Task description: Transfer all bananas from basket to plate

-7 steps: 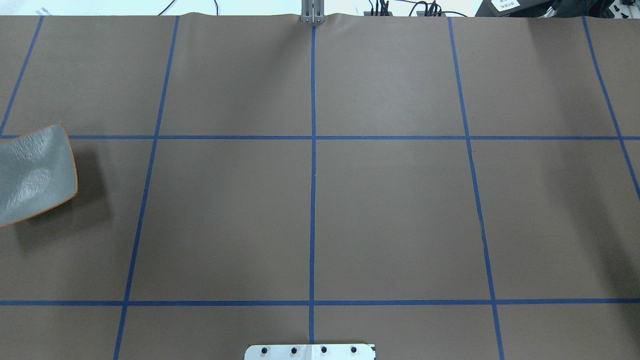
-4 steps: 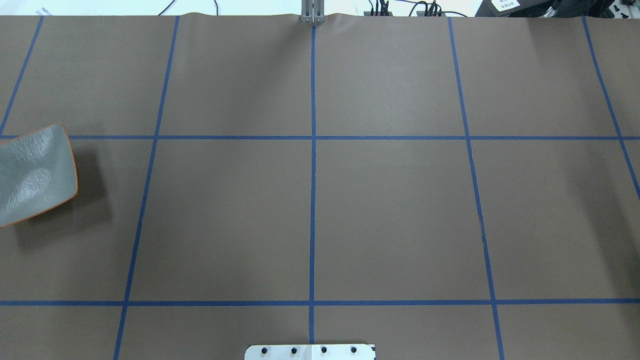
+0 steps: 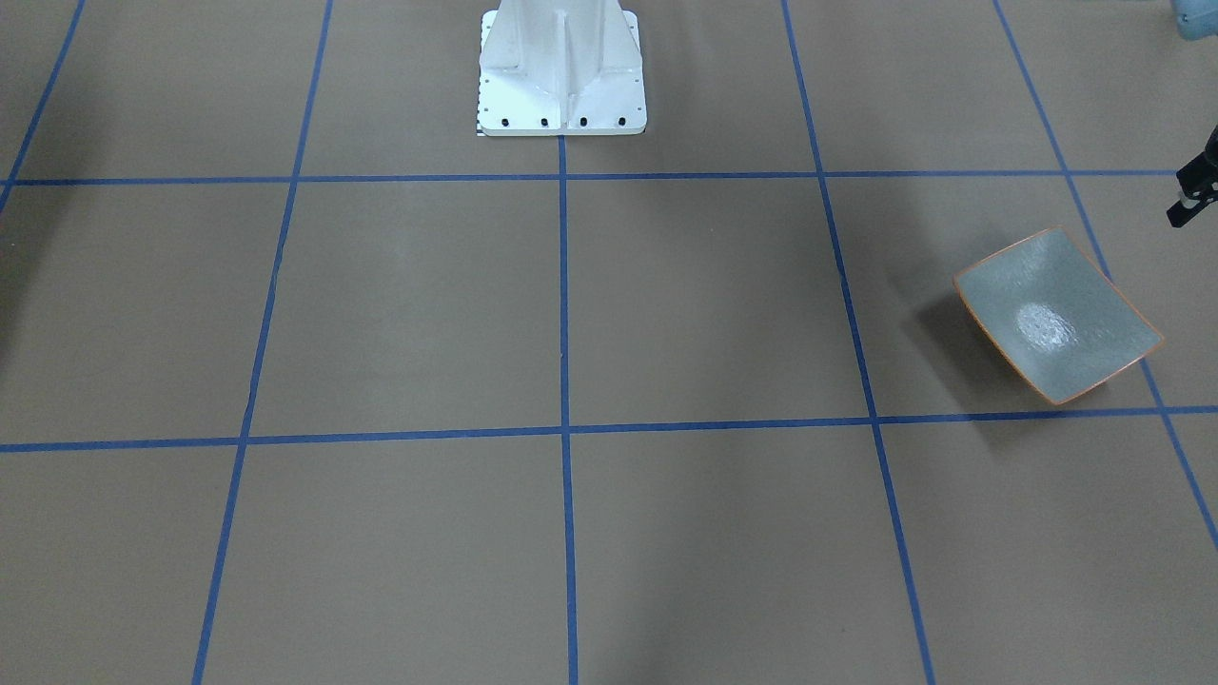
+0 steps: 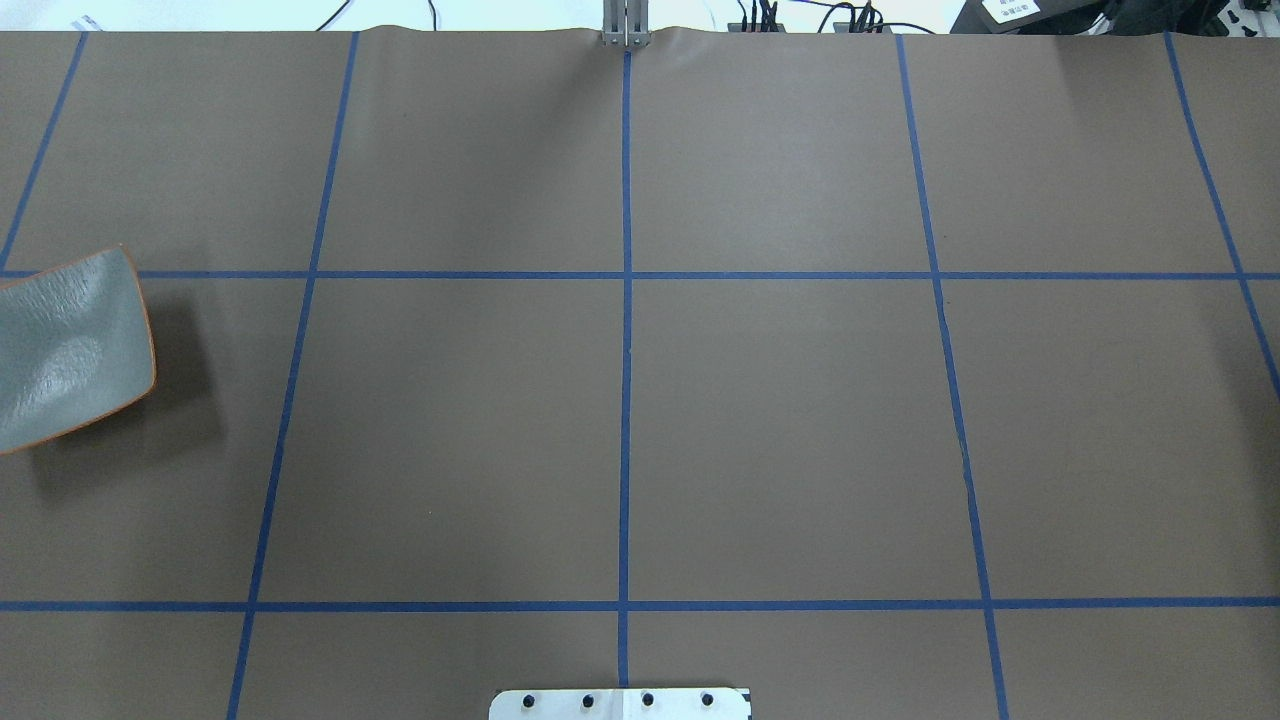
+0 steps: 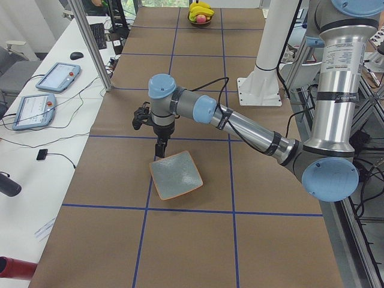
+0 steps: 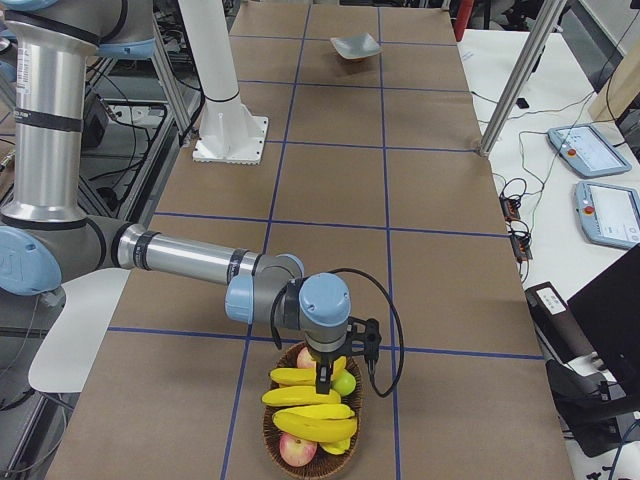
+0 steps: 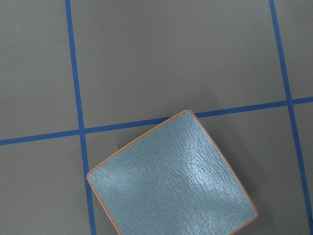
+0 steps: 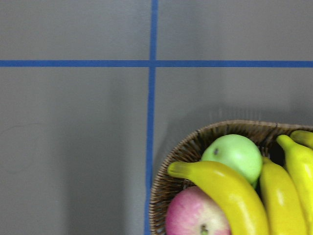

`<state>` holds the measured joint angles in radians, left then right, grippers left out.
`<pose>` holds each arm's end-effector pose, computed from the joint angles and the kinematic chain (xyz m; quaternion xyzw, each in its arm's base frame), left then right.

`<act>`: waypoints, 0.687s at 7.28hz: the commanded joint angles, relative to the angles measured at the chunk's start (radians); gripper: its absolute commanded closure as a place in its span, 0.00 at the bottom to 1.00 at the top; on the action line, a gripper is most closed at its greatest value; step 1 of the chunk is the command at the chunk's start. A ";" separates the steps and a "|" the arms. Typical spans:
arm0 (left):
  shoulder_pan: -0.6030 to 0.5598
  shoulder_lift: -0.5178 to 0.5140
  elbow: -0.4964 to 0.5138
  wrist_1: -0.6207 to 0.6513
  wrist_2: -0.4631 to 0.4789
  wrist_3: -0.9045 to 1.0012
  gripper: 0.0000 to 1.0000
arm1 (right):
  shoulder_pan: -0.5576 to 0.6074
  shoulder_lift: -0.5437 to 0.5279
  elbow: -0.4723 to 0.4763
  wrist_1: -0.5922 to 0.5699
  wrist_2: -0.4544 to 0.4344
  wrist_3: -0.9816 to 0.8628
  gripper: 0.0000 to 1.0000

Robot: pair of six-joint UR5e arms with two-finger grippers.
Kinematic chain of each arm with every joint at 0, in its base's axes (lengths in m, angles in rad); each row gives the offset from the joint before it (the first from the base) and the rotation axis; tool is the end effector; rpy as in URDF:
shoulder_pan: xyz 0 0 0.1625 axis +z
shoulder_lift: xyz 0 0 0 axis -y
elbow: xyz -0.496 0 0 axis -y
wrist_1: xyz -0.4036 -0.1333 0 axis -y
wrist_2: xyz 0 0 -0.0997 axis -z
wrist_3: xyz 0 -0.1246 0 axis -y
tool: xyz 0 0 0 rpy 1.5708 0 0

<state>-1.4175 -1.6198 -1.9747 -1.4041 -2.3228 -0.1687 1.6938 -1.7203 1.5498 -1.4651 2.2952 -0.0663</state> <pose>0.0300 -0.5099 0.5404 0.0727 0.3800 0.0453 0.9210 0.1015 -0.4079 0.8210 0.0033 -0.3554 0.0380 0.9339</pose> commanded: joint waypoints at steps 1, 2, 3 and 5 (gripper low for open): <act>0.000 0.000 -0.001 0.001 0.000 -0.002 0.00 | 0.055 0.007 -0.200 0.169 0.007 -0.024 0.02; 0.000 0.000 -0.001 0.001 0.000 -0.002 0.00 | 0.066 0.001 -0.217 0.198 0.019 -0.024 0.03; 0.000 0.000 -0.003 0.001 -0.001 -0.002 0.00 | 0.084 -0.008 -0.232 0.198 0.020 -0.027 0.04; 0.000 0.000 -0.004 0.001 -0.001 -0.002 0.00 | 0.102 -0.018 -0.241 0.200 0.018 -0.039 0.07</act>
<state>-1.4174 -1.6199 -1.9780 -1.4036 -2.3238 -0.1702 1.7837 -1.7319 1.3175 -1.2694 2.3131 -0.0990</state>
